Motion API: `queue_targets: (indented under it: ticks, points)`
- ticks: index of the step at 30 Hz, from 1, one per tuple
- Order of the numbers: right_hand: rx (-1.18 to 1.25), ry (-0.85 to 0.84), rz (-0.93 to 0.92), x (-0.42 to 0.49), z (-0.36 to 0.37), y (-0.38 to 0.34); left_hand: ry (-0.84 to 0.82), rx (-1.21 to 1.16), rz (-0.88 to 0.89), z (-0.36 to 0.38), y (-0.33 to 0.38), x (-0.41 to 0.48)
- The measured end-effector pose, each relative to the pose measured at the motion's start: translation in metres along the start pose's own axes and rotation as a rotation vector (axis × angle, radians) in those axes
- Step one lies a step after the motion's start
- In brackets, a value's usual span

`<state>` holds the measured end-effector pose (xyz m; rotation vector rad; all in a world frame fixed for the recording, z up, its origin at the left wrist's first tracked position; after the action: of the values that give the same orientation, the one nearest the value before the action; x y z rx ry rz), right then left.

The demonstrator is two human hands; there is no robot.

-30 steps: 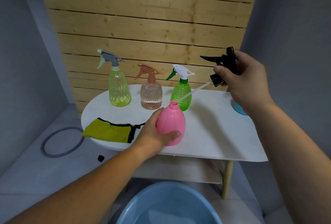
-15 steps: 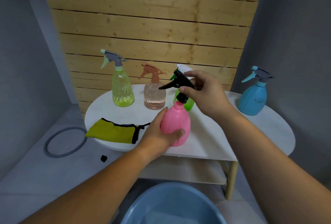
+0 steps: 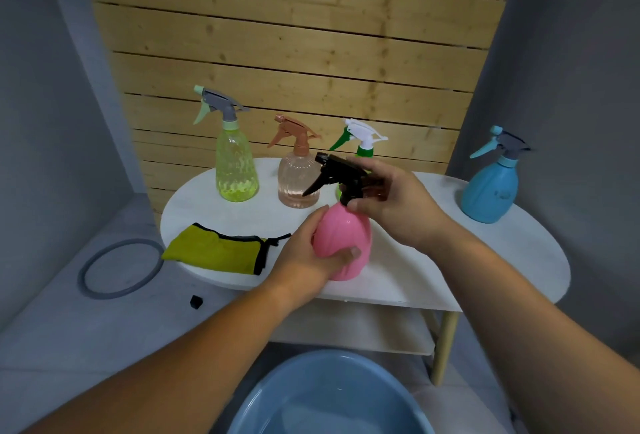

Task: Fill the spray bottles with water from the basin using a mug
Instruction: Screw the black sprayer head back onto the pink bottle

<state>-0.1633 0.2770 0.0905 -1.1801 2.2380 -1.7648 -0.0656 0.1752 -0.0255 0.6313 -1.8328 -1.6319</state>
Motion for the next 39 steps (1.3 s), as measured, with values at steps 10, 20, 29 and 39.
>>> queue_targets:
  ticks: [10,20,29,39]
  points:
    - [0.113,0.096,0.115,-0.003,-0.004,0.025,-0.042,0.03,-0.039,0.009,0.003,0.007]
    - [0.185,0.151,0.146,-0.006,-0.005,0.033,-0.031,0.067,0.0,0.015,0.005,0.013]
    - [0.215,0.139,0.155,-0.007,-0.008,0.035,-0.017,0.063,0.021,0.017,0.008,0.015]
    - [0.199,0.13,0.148,-0.006,-0.01,0.036,-0.031,0.095,0.029,0.014,0.006,0.016]
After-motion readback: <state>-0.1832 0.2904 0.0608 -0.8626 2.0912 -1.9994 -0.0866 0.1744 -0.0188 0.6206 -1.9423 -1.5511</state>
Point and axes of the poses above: each hand's wrist, its own x-axis towards the middle knuckle, its own z-axis out of the palm, y = z × x, the point moved 7 cm from there along x, towards the middle knuckle, and after that the axes turned 14 degrees about y, right-handed, at the moved point
